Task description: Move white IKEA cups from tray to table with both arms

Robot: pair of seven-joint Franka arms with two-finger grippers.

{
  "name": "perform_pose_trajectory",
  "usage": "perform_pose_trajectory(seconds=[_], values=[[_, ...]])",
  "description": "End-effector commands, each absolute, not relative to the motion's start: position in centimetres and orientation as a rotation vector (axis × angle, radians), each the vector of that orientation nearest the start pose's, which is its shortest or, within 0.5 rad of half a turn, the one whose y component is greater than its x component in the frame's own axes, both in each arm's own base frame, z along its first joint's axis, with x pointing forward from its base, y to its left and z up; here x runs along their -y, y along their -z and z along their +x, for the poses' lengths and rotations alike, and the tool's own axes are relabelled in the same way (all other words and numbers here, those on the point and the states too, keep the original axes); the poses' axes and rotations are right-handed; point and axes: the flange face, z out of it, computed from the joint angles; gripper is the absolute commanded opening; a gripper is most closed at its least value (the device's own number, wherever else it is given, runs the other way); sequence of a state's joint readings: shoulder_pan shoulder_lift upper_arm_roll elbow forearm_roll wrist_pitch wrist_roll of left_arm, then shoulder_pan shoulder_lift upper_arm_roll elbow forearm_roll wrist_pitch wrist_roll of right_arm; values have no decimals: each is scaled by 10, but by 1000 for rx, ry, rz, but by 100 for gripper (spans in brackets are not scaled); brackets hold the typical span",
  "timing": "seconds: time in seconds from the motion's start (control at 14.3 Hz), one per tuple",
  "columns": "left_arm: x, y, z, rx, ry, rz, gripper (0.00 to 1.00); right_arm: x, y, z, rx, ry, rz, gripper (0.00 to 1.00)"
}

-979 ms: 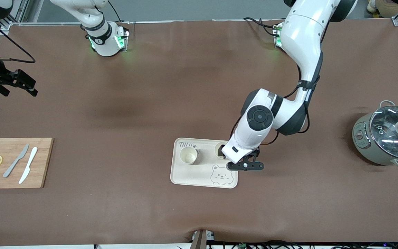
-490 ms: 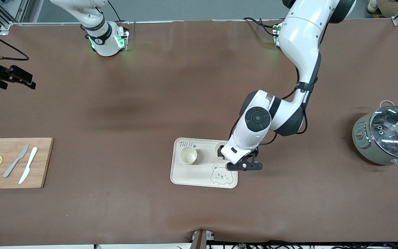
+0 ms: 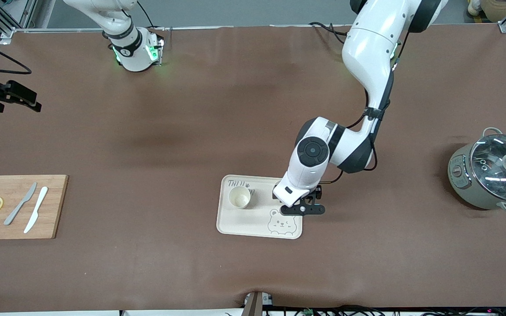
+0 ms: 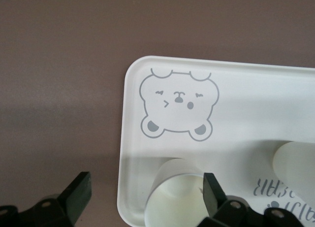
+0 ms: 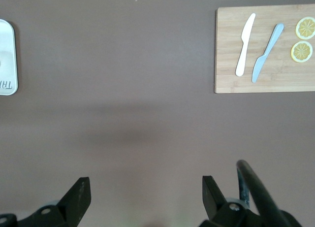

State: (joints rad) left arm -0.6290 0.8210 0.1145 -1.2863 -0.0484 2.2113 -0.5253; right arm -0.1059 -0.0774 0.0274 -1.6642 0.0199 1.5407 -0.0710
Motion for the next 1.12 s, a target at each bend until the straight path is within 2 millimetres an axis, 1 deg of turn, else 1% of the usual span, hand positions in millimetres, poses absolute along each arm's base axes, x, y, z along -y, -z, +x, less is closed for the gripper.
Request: perform_pose_trajectory(seconds=[0.0,0.07,0.21,0.42,0.56,0.7,0.84,0.91,1.05], values=[[391,-270,652,12,211,-3129,100,38,-627,536,1,-66,-3114,100],[388,-271,653,15,207,-3127,100,38,-633,537,1,-48,-3117,100],[385,-266,650,17,182,-3119,100,40,-650,538,-8,14,-3126,100],[384,-257,647,17,139,-3106,100,37,-655,538,2,28,-3124,100],[383,-261,647,20,143,-3108,100,39,-662,536,-5,40,-3129,100],[384,-268,645,21,120,-3103,100,39,-658,534,-15,-8,-3128,100],[387,-270,640,21,94,-3097,100,39,-654,536,-15,-22,-3124,100],[390,-270,638,32,85,-3099,100,39,-655,536,-5,-19,-3123,100],[391,-271,636,63,77,-3099,100,40,-650,529,-4,-117,-3105,100]])
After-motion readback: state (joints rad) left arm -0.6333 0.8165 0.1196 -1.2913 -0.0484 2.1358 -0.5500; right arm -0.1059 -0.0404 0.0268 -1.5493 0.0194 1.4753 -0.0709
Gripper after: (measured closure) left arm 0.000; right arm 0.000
